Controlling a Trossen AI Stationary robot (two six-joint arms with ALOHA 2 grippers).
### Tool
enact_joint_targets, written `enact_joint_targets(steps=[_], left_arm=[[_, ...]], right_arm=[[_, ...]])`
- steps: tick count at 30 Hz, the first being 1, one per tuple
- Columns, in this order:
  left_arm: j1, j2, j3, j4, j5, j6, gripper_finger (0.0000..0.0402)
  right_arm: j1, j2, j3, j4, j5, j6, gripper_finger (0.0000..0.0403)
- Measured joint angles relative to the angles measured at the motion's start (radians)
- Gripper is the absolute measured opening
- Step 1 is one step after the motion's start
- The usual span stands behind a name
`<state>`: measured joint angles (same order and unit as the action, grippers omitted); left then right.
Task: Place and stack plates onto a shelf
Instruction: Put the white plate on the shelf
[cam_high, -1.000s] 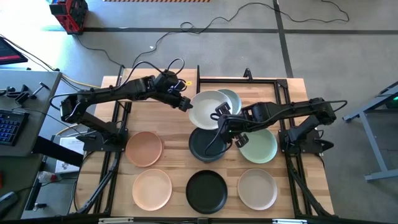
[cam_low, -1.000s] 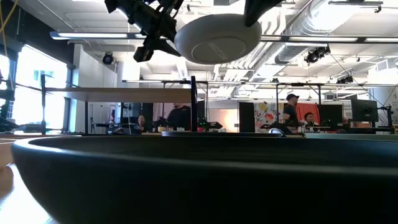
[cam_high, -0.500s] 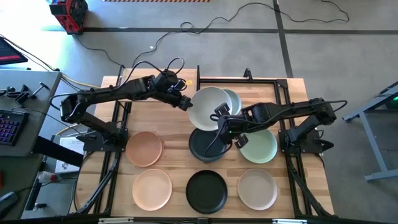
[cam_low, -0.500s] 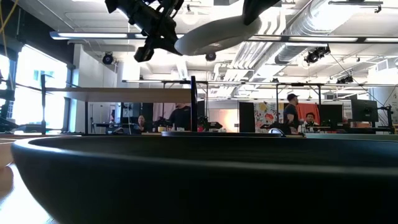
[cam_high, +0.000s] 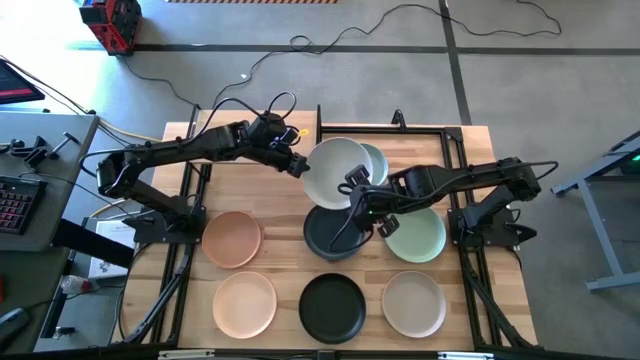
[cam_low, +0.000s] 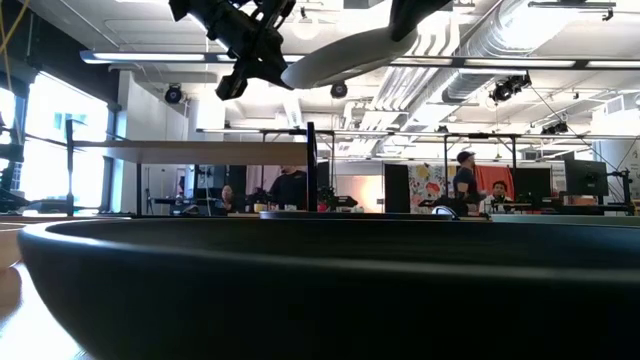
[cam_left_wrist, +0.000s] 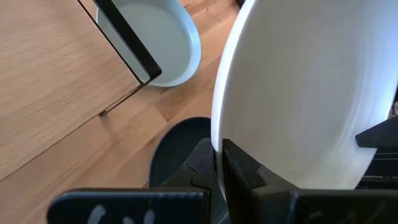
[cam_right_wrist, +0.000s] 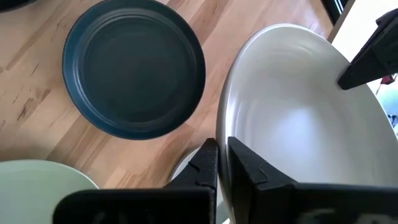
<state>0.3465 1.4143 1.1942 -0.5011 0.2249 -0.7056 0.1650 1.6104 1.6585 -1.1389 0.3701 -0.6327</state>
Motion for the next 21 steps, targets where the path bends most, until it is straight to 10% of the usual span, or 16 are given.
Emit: enact_joint_targets(steps=[21], left_arm=[[0.045, -0.044, 0.0, -0.059, -0.014, 0.05, 0.0003]], right_arm=[[0.005, -0.003, 0.0, -0.043, 0.084, 0.107, 0.0129]])
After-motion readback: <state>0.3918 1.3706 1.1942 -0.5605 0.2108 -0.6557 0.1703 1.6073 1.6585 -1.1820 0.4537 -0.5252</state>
